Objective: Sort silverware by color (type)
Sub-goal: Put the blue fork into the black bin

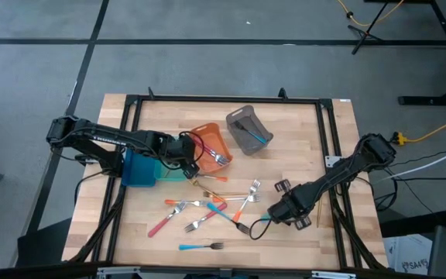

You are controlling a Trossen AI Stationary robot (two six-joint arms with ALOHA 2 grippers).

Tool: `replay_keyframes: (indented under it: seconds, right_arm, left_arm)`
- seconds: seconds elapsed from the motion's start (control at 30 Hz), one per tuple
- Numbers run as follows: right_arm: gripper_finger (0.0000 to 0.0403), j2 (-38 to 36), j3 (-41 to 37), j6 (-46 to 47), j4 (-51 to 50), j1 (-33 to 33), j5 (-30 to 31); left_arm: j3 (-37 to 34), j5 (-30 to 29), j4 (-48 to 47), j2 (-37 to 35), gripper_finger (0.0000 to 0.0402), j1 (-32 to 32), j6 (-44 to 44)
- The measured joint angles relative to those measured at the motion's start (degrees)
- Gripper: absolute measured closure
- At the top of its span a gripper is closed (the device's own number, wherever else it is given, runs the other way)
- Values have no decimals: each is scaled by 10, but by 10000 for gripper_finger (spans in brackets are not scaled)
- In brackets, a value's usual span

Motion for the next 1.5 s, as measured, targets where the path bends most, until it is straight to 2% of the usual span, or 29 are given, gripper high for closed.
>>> replay_keyframes:
  seconds: [0.13, 0.4, 0.5, 0.67, 0.83, 0.9, 1.07, 1.2, 1.37, 1.5]
  right_arm:
    - [399, -1, 34, -46, -61, 0, 96]
    - [399, -2, 88, -151, -155, 0, 327]
    - [399, -2, 102, -207, -157, -8, 407]
    - [398, -2, 125, -301, -138, -41, 496]
    - [398, -2, 138, -438, -57, -82, 584]
    - [398, -2, 142, -502, -7, -97, 595]
    - [398, -2, 144, -639, 144, -127, 594]
    - [398, -2, 145, -736, 269, -138, 560]
    - [398, -2, 145, -810, 384, -144, 499]
    - [398, -2, 145, -834, 411, -150, 470]
  left_arm:
    - [0, 1, 46, 0, 322, 0, 0]
    - [0, 1, 104, 0, 322, 0, 1]
    - [0, 1, 117, 0, 322, 0, 1]
    - [0, 1, 153, 0, 322, 0, 1]
    - [0, 1, 200, 0, 322, 0, 1]
    - [0, 7, 219, 0, 322, 0, 7]
    - [0, 71, 270, 0, 322, 0, 57]
    - [0, 93, 291, 0, 322, 0, 61]
    - [0, 93, 293, 0, 322, 0, 61]
    - [0, 100, 293, 0, 322, 0, 56]
